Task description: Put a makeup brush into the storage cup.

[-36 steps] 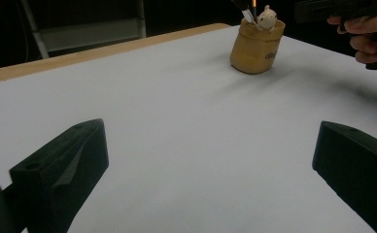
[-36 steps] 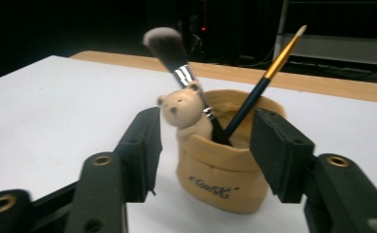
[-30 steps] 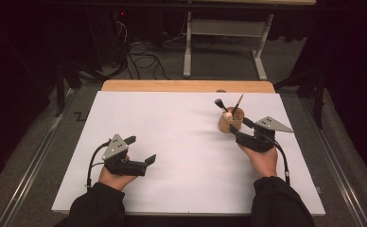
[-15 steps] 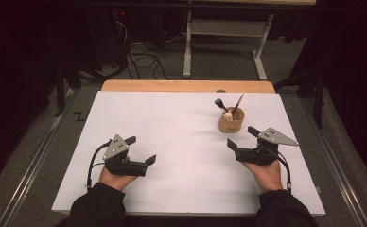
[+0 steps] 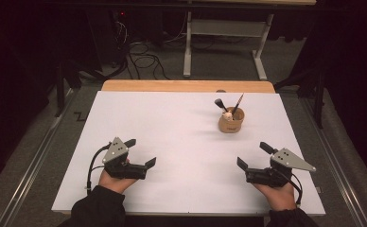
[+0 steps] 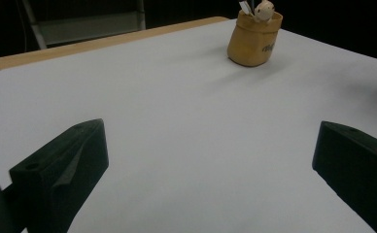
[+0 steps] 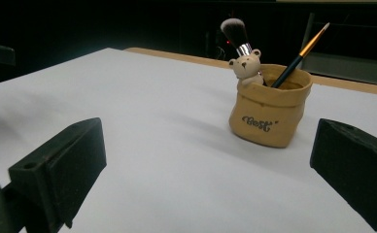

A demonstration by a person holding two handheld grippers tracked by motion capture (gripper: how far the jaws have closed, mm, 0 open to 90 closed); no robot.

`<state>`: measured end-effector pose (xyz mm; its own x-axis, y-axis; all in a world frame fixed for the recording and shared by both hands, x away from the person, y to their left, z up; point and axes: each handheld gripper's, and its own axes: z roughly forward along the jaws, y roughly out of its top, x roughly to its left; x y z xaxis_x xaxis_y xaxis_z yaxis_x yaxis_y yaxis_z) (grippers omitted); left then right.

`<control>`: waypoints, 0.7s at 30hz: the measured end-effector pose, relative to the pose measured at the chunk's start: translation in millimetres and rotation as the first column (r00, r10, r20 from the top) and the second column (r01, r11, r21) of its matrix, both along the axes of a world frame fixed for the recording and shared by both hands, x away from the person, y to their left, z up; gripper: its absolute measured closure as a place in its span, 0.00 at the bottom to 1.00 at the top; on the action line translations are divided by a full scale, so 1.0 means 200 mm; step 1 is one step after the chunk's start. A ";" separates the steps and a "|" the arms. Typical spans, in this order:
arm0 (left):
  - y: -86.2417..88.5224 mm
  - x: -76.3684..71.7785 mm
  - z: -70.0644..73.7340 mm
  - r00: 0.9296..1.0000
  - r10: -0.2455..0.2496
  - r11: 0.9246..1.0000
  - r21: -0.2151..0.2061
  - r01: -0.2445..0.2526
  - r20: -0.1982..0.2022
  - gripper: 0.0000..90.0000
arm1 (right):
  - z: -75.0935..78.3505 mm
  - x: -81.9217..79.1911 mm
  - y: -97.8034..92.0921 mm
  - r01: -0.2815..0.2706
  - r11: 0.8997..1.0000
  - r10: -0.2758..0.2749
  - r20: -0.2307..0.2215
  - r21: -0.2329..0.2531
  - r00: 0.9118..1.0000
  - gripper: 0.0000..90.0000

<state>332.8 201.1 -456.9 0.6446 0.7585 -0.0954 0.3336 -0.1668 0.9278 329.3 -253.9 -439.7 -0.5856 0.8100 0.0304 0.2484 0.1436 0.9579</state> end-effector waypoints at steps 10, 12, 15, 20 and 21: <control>-0.01 0.00 -0.01 1.000 -0.009 1.000 0.008 0.009 0.001 0.00 | -0.03 0.00 -0.01 0.008 1.000 -0.008 0.005 0.007 1.000 0.01; 0.00 0.00 0.00 1.000 -0.005 1.000 0.002 0.005 0.004 0.00 | -0.03 0.00 -0.01 0.013 1.000 -0.013 0.005 0.012 1.000 0.01; 0.00 0.00 0.00 1.000 -0.003 1.000 0.001 0.003 0.005 0.00 | -0.03 0.00 -0.01 0.012 1.000 -0.012 0.009 0.014 1.000 0.01; 0.00 0.00 0.00 1.000 -0.003 1.000 0.001 0.003 0.007 0.00 | -0.04 0.00 -0.02 0.017 1.000 -0.017 0.005 0.017 1.000 0.01; 0.00 0.01 0.00 1.000 -0.002 1.000 0.002 0.002 0.007 0.00 | -0.04 0.00 -0.02 0.019 1.000 -0.019 0.006 0.016 1.000 0.01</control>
